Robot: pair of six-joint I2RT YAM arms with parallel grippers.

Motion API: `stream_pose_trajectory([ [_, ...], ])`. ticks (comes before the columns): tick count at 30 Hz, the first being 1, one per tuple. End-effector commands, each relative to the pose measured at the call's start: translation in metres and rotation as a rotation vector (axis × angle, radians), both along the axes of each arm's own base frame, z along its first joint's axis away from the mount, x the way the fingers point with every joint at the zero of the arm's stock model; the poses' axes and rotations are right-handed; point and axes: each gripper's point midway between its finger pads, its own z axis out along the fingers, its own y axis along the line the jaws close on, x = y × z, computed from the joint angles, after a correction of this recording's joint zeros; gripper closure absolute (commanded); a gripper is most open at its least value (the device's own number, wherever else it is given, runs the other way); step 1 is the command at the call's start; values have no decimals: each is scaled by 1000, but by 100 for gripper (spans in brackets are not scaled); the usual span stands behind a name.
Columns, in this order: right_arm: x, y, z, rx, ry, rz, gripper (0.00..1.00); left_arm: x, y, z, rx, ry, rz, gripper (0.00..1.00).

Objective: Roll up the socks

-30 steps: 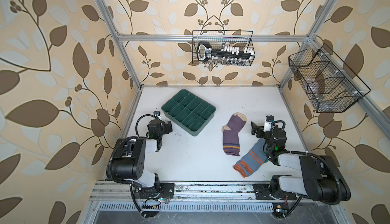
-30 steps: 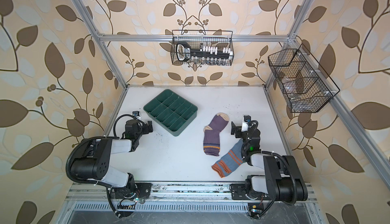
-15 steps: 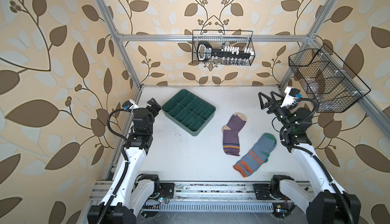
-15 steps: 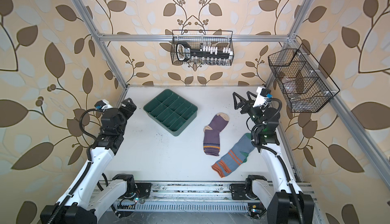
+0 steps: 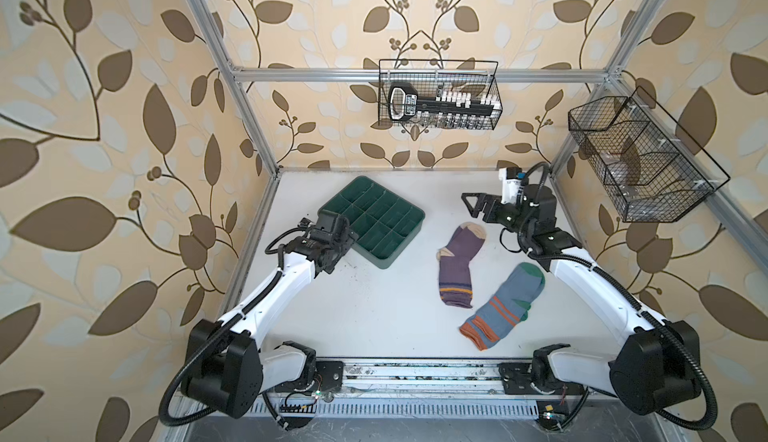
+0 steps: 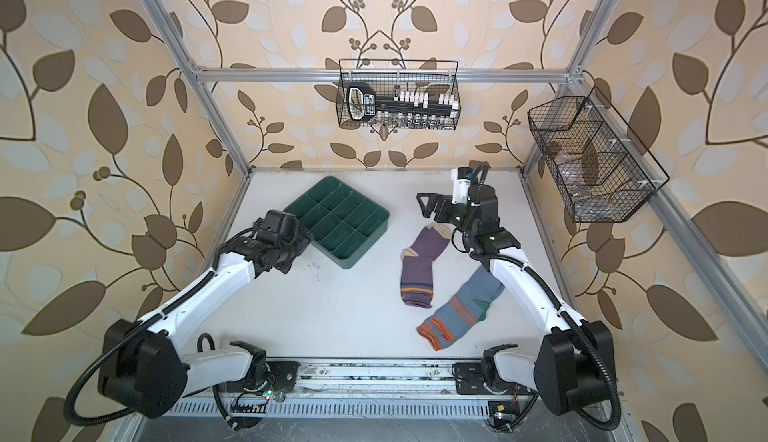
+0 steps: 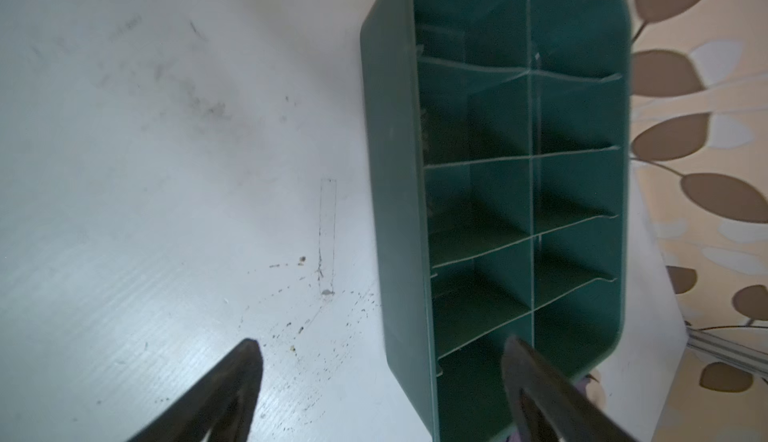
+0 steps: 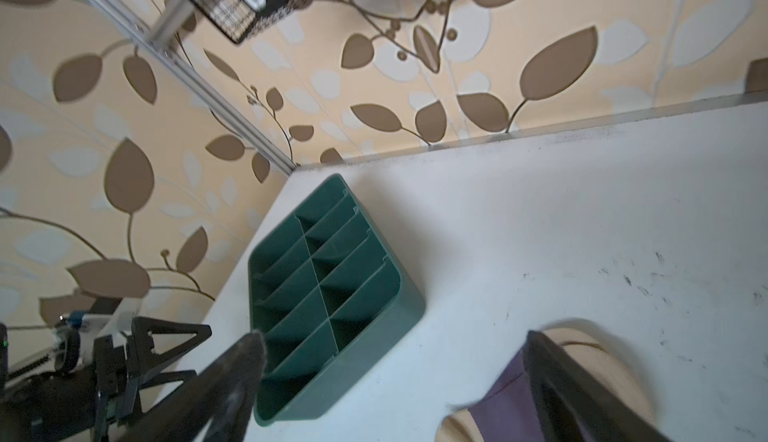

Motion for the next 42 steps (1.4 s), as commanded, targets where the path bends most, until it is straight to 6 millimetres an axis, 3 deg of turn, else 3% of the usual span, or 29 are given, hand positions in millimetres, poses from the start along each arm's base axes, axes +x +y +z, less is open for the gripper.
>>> stream_pose_trajectory([
  [1, -7, -4, -48, -217, 126, -20, 3, 9, -10, -5, -43, 43, 34, 12],
  [5, -16, 15, -63, -302, 156, 20, 4, 30, -16, -25, -2, 106, 27, 17],
  [12, -31, 41, -75, -362, 160, 98, 4, 58, -11, -24, 74, 105, 47, 23],
  [14, -33, 44, -77, -375, 162, 106, 5, 62, -12, -30, 83, 122, 49, 29],
  [20, -32, 35, -74, -405, 165, 49, 4, 66, -5, -47, 153, 207, 55, 51],
  [25, -32, 26, -75, -432, 179, 9, 4, 71, 4, -43, 247, 222, 5, 63],
  [27, -33, 24, -74, -438, 190, 0, 4, 74, 8, -39, 290, 220, -36, 77],
  [29, -34, 21, -73, -444, 204, -14, 4, 77, 11, -36, 329, 223, -89, 89],
  [32, -35, 12, -68, -454, 207, -55, 4, 85, 11, -34, 351, 218, -213, 100],
  [34, -36, 6, -66, -464, 212, -83, 3, 95, 7, -32, 332, 202, -331, 100],
  [38, -40, -5, -69, -480, 239, -128, 3, 111, 19, -29, 405, 211, -518, 100],
  [42, -42, -13, -80, -459, 285, -166, 2, 118, 8, -43, 365, 232, -811, 100],
])
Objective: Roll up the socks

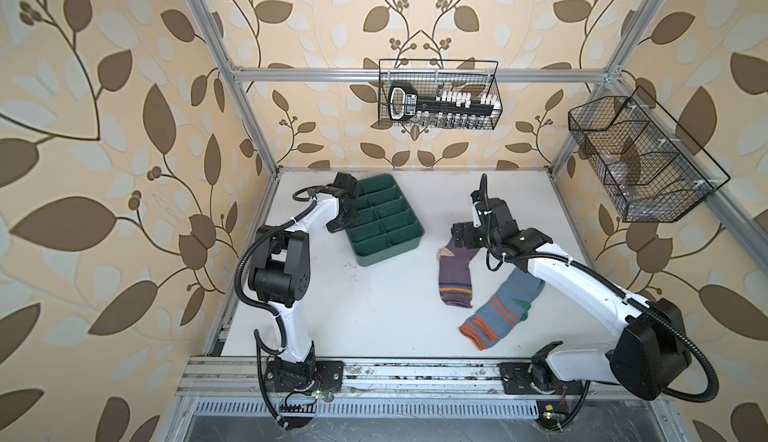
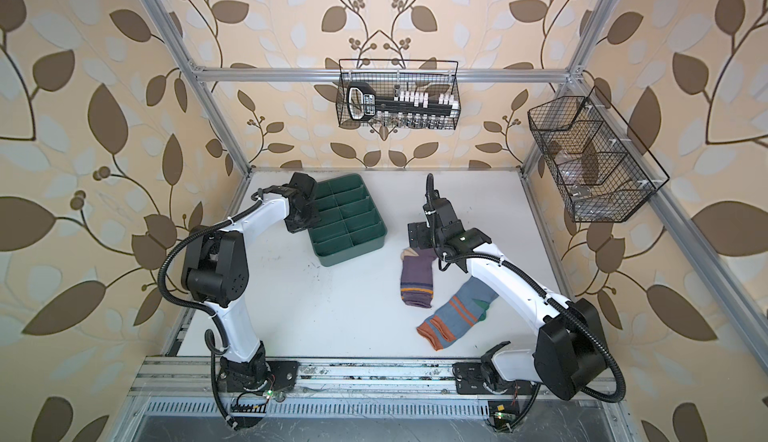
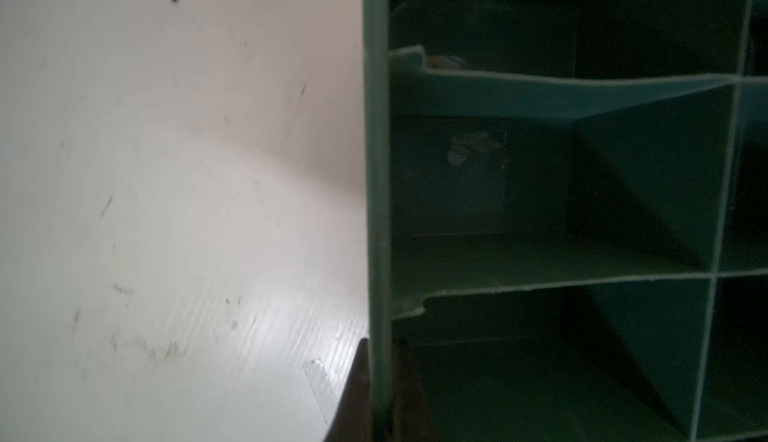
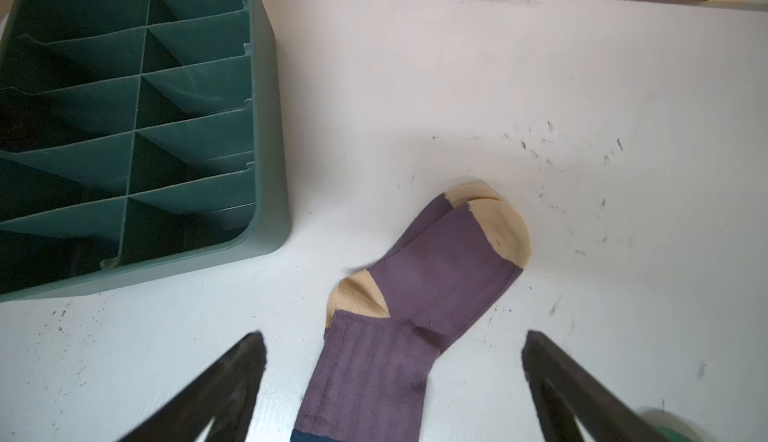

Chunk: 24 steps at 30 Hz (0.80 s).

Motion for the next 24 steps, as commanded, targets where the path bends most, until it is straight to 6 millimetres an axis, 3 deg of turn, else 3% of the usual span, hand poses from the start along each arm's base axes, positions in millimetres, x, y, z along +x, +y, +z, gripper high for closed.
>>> stream_pose_trajectory([
  [1, -1, -15, 2, 11, 17, -82, 2, -6, -17, -8, -43, 83, -366, 100],
  [7, -3, -26, -31, 85, 126, -119, 2, -9, -19, -21, -79, 104, -499, 100],
  [12, -3, -16, -45, 138, 171, -86, 2, 0, 8, -24, -6, 107, -495, 100],
  [16, -3, -7, -49, 175, 184, -59, 3, 1, 16, 0, -95, 16, -492, 100],
  [20, -6, -1, -52, 187, 188, -41, 3, 2, 32, 28, 0, -46, -506, 100],
  [24, -9, 3, -50, 186, 184, -20, 3, -3, 40, 38, 52, -45, -527, 100],
])
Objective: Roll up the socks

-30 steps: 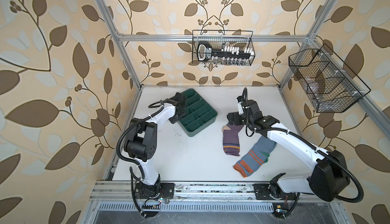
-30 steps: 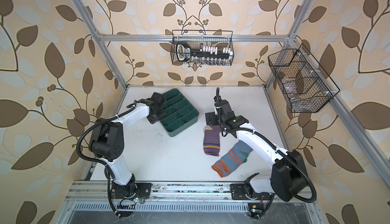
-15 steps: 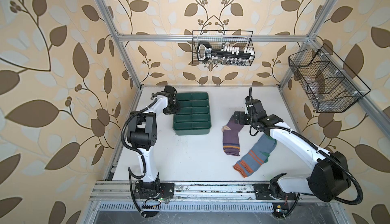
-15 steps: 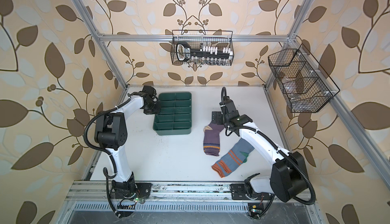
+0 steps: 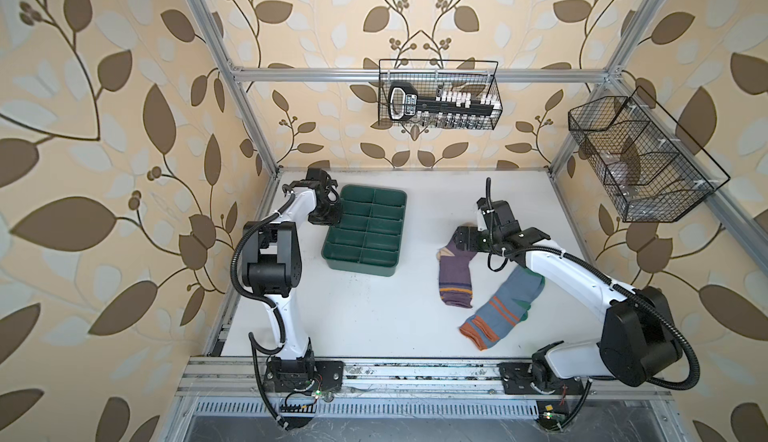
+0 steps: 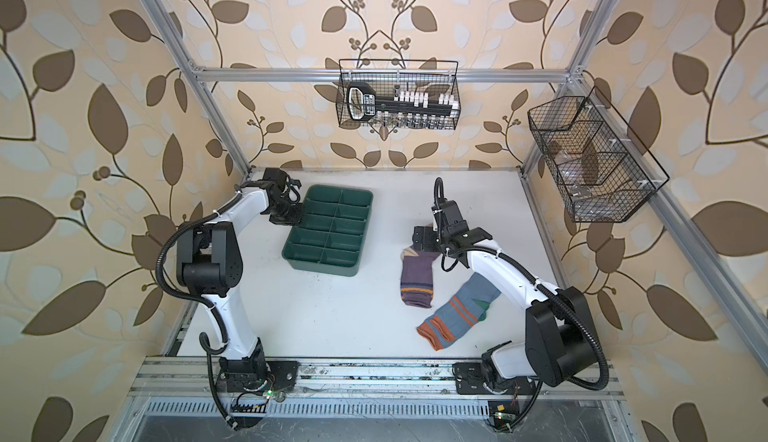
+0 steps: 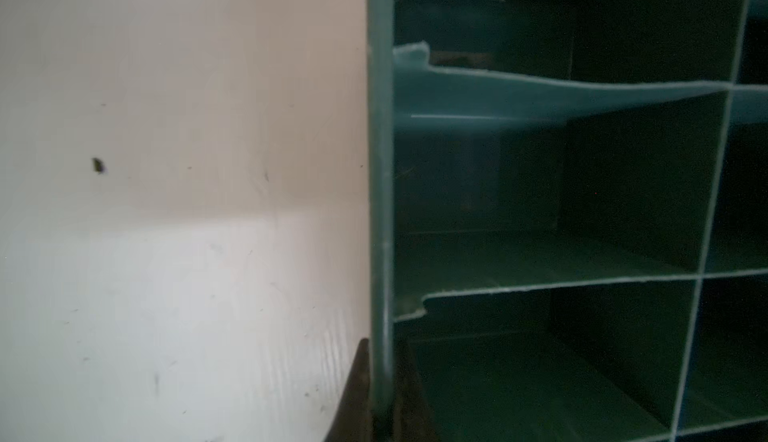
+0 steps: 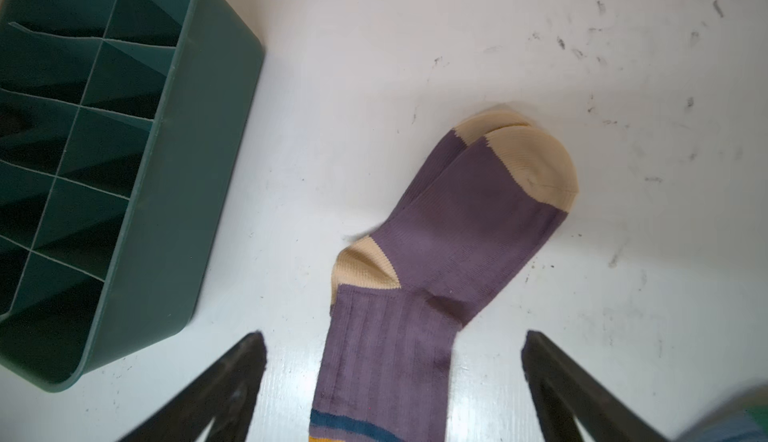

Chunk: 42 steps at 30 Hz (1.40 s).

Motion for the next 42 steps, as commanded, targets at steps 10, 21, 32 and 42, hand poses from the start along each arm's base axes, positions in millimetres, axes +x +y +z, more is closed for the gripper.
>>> stream_pose_trajectory([
  [10, -7, -3, -1, 7, -3, 1, 2, -12, 34, 23, 136, -69, 86, 100],
  [21, 3, -11, -12, 5, 22, -46, 3, -18, 83, 49, 167, -205, 312, 57],
  [32, 12, -23, -49, -38, 109, -114, 2, -13, -17, 133, -72, -378, 190, 18],
  [42, 35, -7, -79, 47, 161, -128, 2, -122, -196, 146, -185, -395, -312, 13],
])
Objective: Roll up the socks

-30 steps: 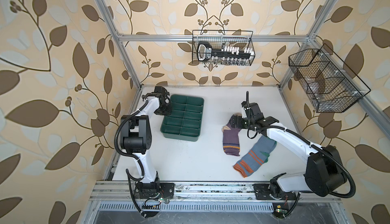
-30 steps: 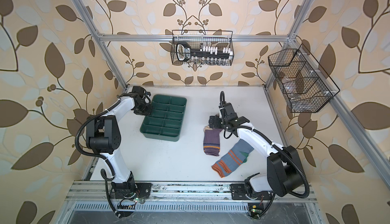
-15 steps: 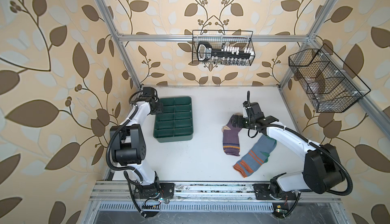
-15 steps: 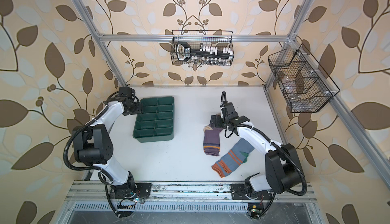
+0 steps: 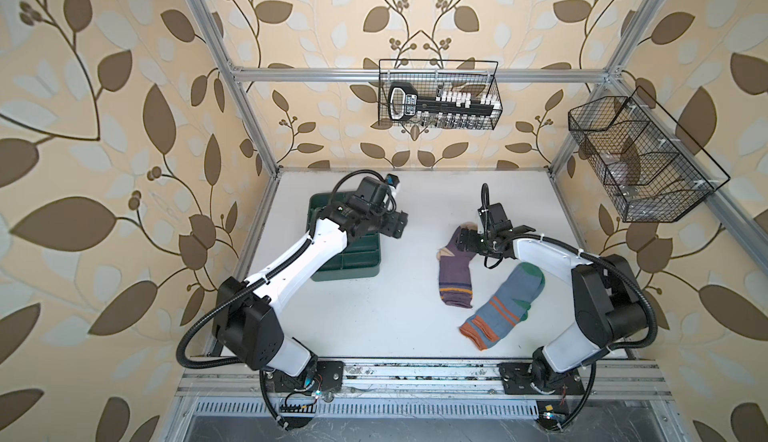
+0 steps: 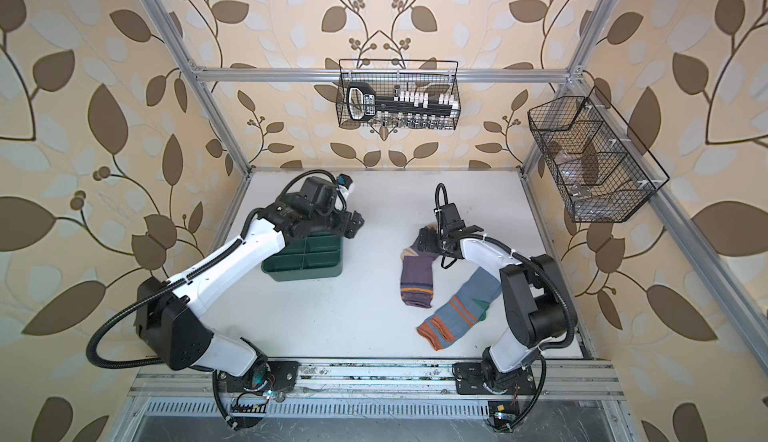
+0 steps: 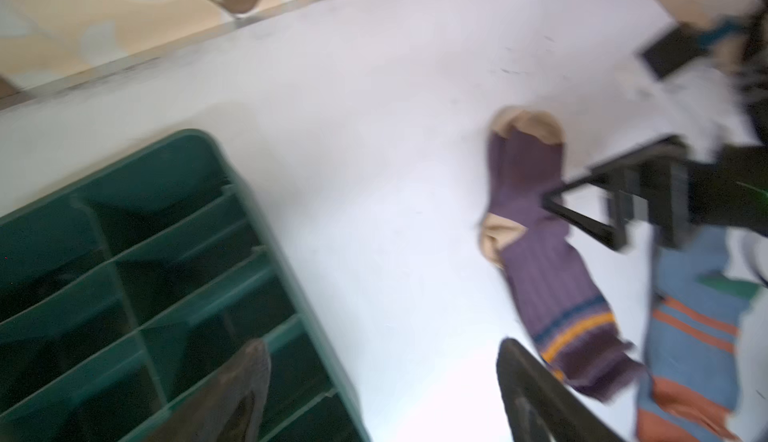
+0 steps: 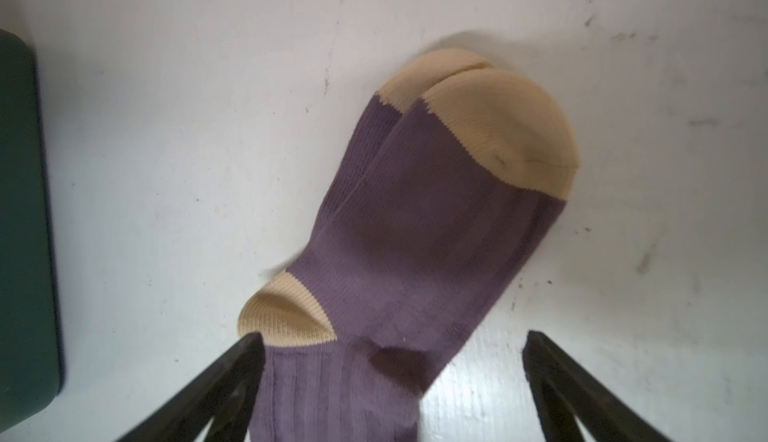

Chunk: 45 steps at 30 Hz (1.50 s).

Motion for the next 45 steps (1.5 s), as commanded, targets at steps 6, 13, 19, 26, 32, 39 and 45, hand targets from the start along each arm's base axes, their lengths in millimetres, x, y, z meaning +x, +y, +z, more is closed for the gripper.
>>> stream_pose_trajectory([
  [6, 12, 16, -28, 10, 46, -12, 2, -61, -12, 3, -256, 35, -90, 11],
  [13, 27, 50, -38, 79, 52, 44, 1, -75, -4, 20, -284, -75, -122, 9],
  [19, 54, 85, -32, 159, 37, 79, 1, -80, 2, 13, -241, -86, -137, 9],
  [26, 76, 55, 17, 194, -39, 25, 1, -70, -3, -12, -135, -75, -106, 9],
  [32, 35, 4, 38, 153, -39, -70, 2, -33, -6, -37, -100, 31, 139, 11],
  [39, -47, -20, 14, 13, 3, -66, 6, 28, -33, -53, -56, 65, 277, 15],
  [45, -71, -8, -14, -72, 66, 0, 5, 79, -64, -87, 33, 137, 335, 15],
])
